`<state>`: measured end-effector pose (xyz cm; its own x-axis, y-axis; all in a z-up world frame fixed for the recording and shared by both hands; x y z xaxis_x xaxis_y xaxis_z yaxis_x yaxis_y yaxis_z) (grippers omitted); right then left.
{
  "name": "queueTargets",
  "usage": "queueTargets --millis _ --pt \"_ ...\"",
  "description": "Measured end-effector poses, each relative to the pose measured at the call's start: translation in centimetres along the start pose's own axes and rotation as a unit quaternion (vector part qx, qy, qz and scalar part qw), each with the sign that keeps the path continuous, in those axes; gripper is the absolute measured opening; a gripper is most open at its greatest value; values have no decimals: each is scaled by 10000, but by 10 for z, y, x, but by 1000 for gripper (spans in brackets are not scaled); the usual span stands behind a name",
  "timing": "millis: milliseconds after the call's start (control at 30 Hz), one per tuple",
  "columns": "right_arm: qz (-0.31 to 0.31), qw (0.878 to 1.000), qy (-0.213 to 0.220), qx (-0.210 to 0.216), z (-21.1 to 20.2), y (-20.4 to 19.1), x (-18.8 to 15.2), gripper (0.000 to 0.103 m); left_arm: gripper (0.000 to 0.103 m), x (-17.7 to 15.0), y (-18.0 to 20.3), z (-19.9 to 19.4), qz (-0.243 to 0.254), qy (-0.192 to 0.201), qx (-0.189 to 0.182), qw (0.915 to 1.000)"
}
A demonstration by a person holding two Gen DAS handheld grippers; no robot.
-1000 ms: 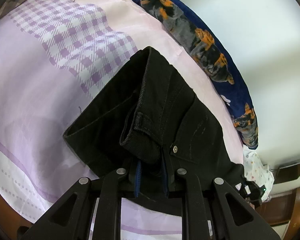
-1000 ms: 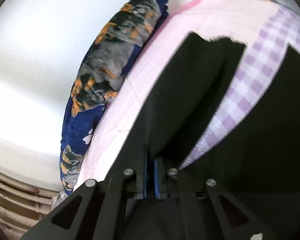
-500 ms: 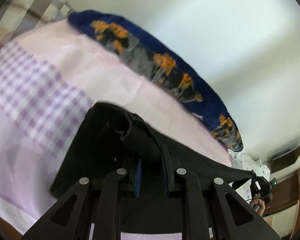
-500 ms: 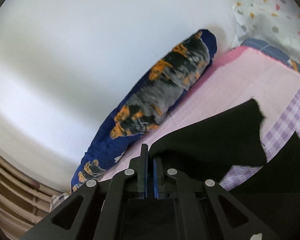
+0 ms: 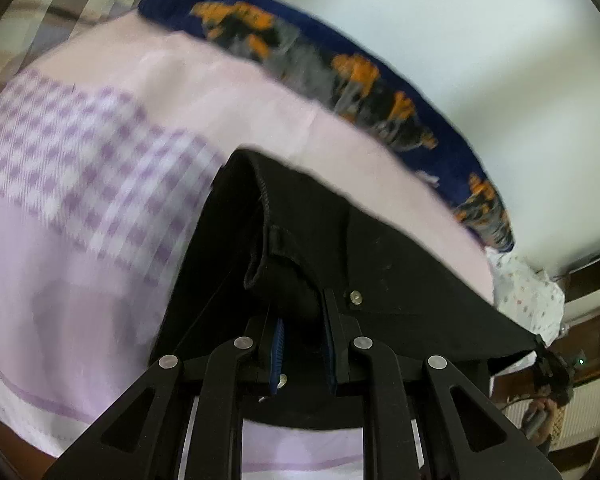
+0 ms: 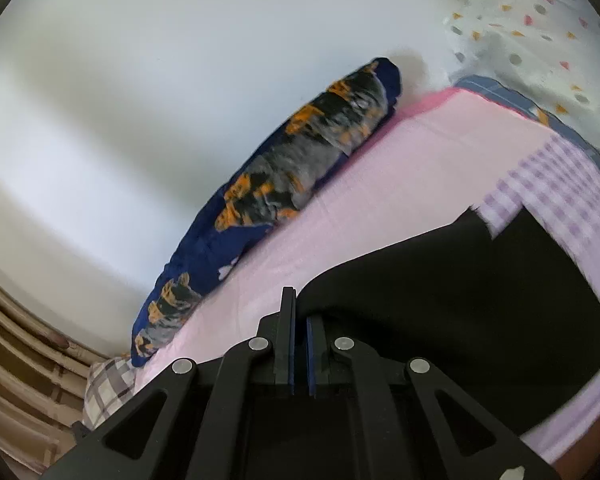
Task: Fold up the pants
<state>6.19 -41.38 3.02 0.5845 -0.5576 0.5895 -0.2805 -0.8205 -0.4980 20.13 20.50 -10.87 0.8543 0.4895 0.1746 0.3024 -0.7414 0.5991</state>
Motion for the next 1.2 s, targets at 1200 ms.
queueTargets --millis 1200 --pt "1555 9860 -595 59 -20 85 -131 21 30 -42 -38 -10 453 -129 977 9941"
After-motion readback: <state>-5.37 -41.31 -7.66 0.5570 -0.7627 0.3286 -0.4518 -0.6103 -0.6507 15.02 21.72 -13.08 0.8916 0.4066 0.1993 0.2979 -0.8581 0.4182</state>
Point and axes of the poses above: each gripper's, at about its wrist camera, not at the fingertips, and z roughly the way its jaws point, y to its right, x to its top, the point moved 5 cm from there along z, roughly the way its jaws point, and after that the axes turned 11 degrees about -z, right-handed, at the moved point
